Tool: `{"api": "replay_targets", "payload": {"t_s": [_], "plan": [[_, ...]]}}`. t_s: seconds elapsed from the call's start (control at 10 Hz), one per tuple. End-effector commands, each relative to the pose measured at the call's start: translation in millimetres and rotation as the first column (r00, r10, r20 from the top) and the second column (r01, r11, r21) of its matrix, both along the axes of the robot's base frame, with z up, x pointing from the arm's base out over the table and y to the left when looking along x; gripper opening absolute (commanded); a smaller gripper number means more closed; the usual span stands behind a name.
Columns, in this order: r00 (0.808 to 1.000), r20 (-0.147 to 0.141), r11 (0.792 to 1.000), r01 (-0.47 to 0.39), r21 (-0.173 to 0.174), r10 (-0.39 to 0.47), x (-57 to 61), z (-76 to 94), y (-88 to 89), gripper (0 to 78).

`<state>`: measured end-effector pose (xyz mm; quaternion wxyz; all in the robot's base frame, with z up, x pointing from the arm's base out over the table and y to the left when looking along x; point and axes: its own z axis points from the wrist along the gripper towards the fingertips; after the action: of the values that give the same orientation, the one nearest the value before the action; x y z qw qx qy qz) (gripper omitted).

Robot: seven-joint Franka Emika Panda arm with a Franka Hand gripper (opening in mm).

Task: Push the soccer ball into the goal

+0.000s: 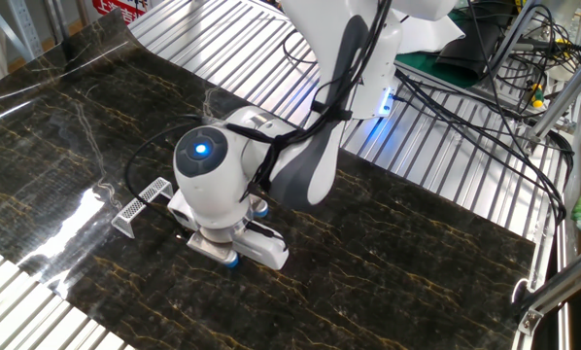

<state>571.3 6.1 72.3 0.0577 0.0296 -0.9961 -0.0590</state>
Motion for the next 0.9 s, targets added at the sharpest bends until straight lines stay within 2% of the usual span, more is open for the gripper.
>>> {"api": "replay_targets", "payload": {"t_s": [0.1,0.5,0.9], "plan": [[1.0,0.005,1.0,-0.009,-0.01,0.009,1.1,0.6,-2.6,0.0],[1.0,0.005,1.0,-0.02,0.003,0.02,2.0,-3.9,-13.3,0.0],[1.0,0.002,1.0,-0.008,0.018,0.008,2.2,-6.9,-13.3,0.0]]}}
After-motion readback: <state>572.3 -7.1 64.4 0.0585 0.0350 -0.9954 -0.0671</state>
